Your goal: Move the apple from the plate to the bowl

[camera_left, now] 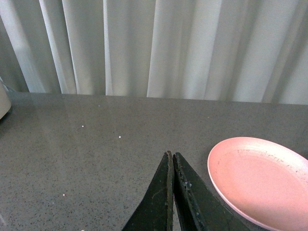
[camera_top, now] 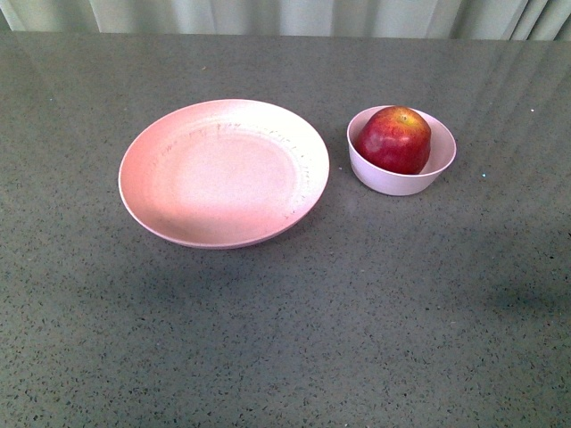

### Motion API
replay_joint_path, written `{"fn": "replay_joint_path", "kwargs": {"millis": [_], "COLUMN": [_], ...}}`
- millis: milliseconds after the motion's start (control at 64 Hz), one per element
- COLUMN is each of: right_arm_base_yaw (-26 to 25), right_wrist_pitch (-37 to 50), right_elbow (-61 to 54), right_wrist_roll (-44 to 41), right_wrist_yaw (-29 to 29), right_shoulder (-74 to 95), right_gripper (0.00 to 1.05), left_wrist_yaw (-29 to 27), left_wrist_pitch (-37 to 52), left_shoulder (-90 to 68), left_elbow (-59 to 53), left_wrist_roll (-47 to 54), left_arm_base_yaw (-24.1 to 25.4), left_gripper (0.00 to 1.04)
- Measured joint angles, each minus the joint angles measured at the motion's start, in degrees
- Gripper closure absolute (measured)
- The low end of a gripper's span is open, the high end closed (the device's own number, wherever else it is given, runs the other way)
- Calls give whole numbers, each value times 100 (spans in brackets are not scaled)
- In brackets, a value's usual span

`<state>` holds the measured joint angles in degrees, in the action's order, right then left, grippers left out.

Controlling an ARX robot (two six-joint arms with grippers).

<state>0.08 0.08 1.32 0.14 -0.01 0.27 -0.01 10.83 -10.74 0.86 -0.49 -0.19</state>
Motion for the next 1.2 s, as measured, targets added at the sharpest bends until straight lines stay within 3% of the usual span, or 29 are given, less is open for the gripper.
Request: {"fn": "replay_joint_path", "kwargs": {"millis": [141, 438, 938, 1203], "right_arm_base_yaw": [0, 0, 0, 0], "right_wrist_pitch": [0, 0, 0, 0], "right_elbow": [0, 0, 0, 0], "right_wrist_roll": [0, 0, 0, 0], "right_wrist_yaw": [0, 0, 0, 0], "right_shoulder": [0, 0, 0, 0], "right_gripper": [9, 9, 9, 9], "left_wrist_yaw": [0, 2, 0, 0], "left_wrist_pitch": [-1034, -1084, -1084, -1084], "left_shoulder": [892, 986, 988, 988], "left_elbow": [0, 0, 0, 0], "left_wrist_roll": [2, 0, 2, 11], "left_arm_base_yaw": [0, 2, 2, 2], "left_gripper": [103, 102, 10, 9]}}
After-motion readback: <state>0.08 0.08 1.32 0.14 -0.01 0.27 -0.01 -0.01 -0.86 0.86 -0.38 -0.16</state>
